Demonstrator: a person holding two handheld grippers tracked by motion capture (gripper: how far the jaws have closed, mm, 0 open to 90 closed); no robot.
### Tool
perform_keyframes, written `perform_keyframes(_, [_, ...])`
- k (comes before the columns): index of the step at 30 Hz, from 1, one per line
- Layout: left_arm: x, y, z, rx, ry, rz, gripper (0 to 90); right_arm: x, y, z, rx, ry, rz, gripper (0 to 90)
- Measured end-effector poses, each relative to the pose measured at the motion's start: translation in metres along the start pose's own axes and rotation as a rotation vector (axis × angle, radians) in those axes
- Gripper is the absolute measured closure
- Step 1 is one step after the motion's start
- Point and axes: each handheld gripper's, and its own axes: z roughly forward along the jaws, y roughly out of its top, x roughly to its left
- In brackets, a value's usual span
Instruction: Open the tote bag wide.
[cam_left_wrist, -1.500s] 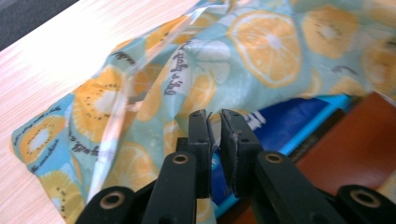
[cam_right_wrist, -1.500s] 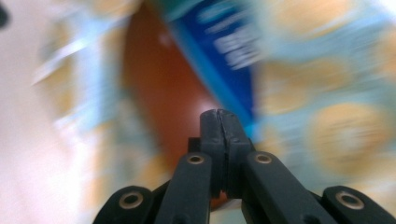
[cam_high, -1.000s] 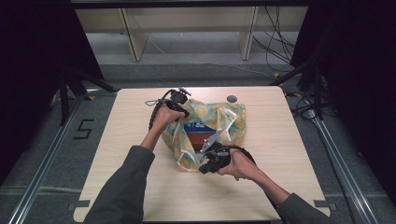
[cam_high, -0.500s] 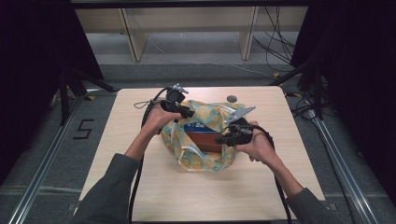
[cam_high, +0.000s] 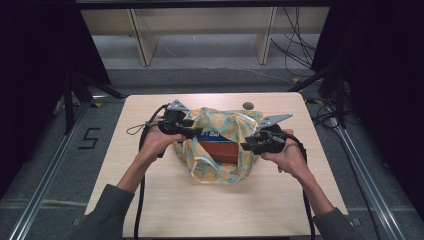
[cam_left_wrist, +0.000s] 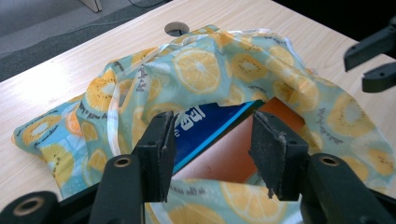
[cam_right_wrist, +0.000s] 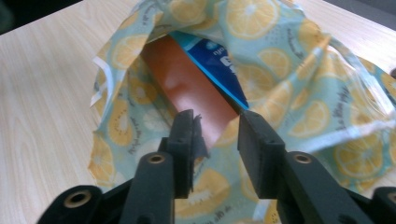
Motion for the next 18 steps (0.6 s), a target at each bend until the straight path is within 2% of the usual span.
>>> perform_keyframes(3, [-0.004, -0.007, -0.004, 0.014, 0.005, 0.016, 47.1, -0.003, -0.005, -0.003, -0.005, -0.011, 0.004, 63.4])
perform_keyframes(4, [-0.005, -0.013, -0.006, 0.006, -0.003, 0.006, 45.6, -0.003, -0.008, -0.004, -0.021, -0.023, 0.022, 62.2])
perform_keyframes(6, [-0.005, -0.015, -0.007, 0.002, -0.006, 0.005, 44.9, -0.004, -0.008, -0.006, -0.007, -0.019, 0.029, 61.4])
perform_keyframes(7, [-0.006, -0.021, -0.009, -0.002, -0.015, 0.005, 43.5, -0.007, -0.01, -0.007, -0.034, -0.039, 0.021, 59.8])
perform_keyframes(12, [-0.009, -0.03, -0.012, -0.016, -0.015, -0.019, 40.4, -0.006, -0.013, -0.007, -0.032, -0.04, 0.038, 57.2])
perform_keyframes(14, [-0.01, -0.032, -0.015, -0.022, -0.018, -0.008, 38.3, -0.007, -0.014, -0.008, -0.011, -0.043, 0.039, 55.9])
perform_keyframes(15, [-0.012, -0.036, -0.018, -0.028, -0.012, -0.018, 36.6, -0.006, -0.015, -0.006, -0.018, -0.045, 0.041, 54.4])
perform_keyframes(16, [-0.012, -0.037, -0.019, -0.028, -0.014, -0.011, 35.8, -0.005, -0.016, -0.005, -0.032, -0.051, 0.042, 53.4])
perform_keyframes(18, [-0.013, -0.039, -0.02, -0.025, -0.011, -0.014, 34.4, -0.006, -0.016, -0.007, -0.017, -0.048, 0.032, 51.4])
